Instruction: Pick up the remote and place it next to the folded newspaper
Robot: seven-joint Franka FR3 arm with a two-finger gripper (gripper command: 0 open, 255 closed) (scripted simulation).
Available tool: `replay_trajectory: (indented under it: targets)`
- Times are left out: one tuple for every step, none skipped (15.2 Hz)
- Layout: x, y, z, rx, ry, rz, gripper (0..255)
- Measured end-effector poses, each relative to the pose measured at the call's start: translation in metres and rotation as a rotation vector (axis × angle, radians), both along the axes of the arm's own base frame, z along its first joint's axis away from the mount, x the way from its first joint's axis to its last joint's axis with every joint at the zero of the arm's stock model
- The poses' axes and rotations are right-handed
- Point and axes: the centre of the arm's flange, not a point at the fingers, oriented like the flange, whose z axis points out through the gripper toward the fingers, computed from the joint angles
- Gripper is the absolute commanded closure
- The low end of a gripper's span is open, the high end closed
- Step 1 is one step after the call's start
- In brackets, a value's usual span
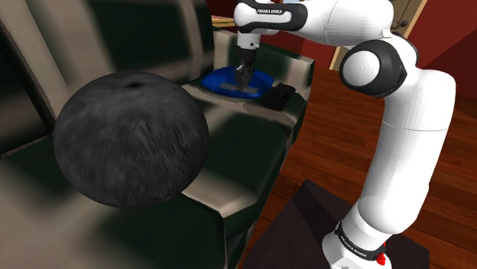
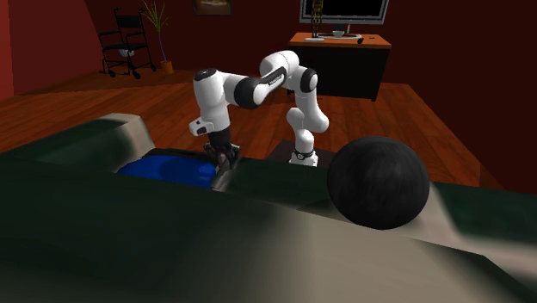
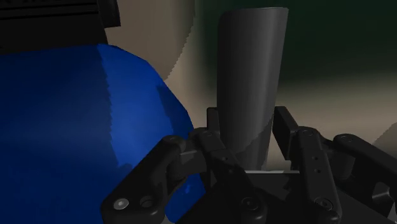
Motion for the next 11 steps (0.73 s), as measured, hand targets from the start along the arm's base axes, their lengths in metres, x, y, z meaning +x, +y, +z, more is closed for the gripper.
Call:
replay_trajectory:
  targets:
    - [0.0,-0.002,-0.005,0.0,0.0,0.0,255]
    - [0.0,-0.004,-0.01,0.0,0.0,0.001,255]
    - [0.0,-0.004,-0.014,0.0,0.0,0.001,255]
    - [0.0,-0.004,-0.02,0.0,0.0,0.001,255]
    - [0.0,-0.004,-0.026,0.0,0.0,0.001,255]
    - [0.0,-0.004,-0.031,0.0,0.0,0.001,255]
    - [0.0,-0.003,-0.034,0.0,0.0,0.002,255]
    - [0.001,-0.004,-0.041,0.001,-0.001,0.002,255]
    - [0.0,-0.003,-0.046,0.001,0.0,0.002,255]
    - [0.002,-0.003,-0.051,0.001,-0.001,0.003,255]
    - [0.001,-0.003,-0.055,0.001,-0.001,0.003,255]
